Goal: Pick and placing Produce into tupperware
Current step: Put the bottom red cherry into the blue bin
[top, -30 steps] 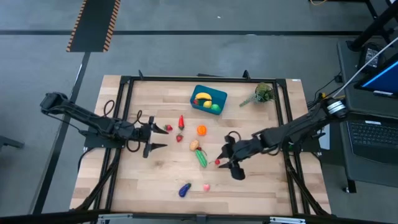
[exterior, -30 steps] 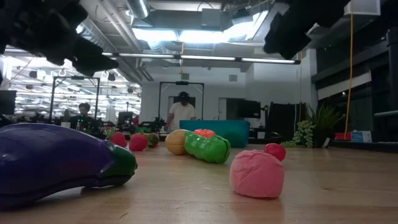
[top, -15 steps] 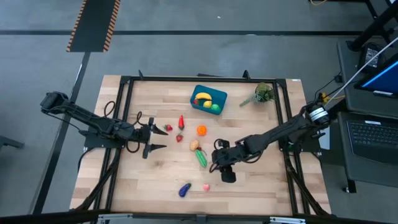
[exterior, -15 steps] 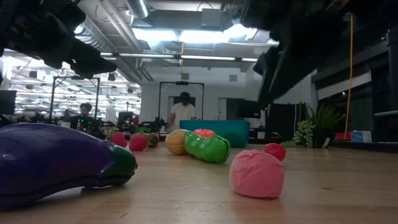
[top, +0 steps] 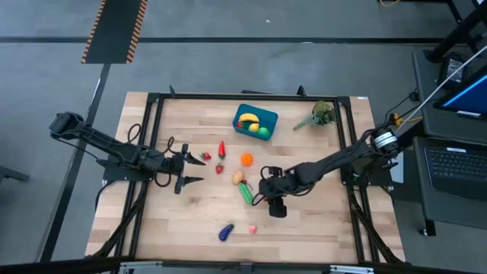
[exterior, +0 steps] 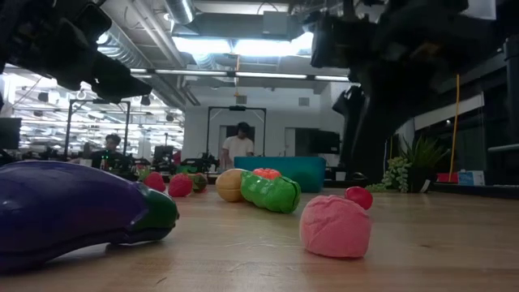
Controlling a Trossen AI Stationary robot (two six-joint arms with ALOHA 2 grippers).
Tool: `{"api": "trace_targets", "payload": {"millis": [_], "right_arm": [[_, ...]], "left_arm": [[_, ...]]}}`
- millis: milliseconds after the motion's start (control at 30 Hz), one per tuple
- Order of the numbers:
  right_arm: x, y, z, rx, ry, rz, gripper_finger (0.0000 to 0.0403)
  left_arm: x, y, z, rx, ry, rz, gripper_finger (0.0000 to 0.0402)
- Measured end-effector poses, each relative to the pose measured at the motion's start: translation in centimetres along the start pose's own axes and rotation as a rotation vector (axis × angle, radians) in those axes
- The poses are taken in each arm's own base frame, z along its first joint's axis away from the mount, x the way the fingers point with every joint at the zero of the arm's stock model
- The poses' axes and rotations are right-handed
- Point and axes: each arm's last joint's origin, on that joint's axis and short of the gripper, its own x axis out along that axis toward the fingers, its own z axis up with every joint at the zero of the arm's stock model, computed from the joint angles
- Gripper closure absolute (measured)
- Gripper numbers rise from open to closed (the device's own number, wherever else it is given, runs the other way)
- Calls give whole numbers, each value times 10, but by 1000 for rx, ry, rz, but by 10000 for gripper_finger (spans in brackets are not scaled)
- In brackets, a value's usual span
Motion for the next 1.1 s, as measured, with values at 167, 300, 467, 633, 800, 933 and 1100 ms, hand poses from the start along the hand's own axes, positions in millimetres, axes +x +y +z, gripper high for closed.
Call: {"api": "trace_targets", "payload": {"millis": [167, 300, 467, 633, 800, 933, 1100], "right_arm": [[12, 0, -3, 0, 26, -9, 222], [21, 0, -5, 0, 46, -16, 222], [31, -1, -8, 8, 71, -25, 222], [40, -1, -11, 22, 92, -39, 222], [42, -1, -11, 23, 90, -41, 222], [42, -1, -10, 22, 85, -38, 222], [43, 0, -9, 24, 66, -29, 222]], "left_arm": [[0, 0, 0, 0, 3, 1, 143], [0, 0, 0, 0, 3, 0, 143], [0, 0, 0, -1, 3, 0, 143], [0, 0, 0, -2, 3, 1, 143], [0, 0, 0, -3, 3, 1, 143], [0, 0, 0, -3, 3, 1, 143], [0, 0, 0, -3, 3, 1, 143]]}}
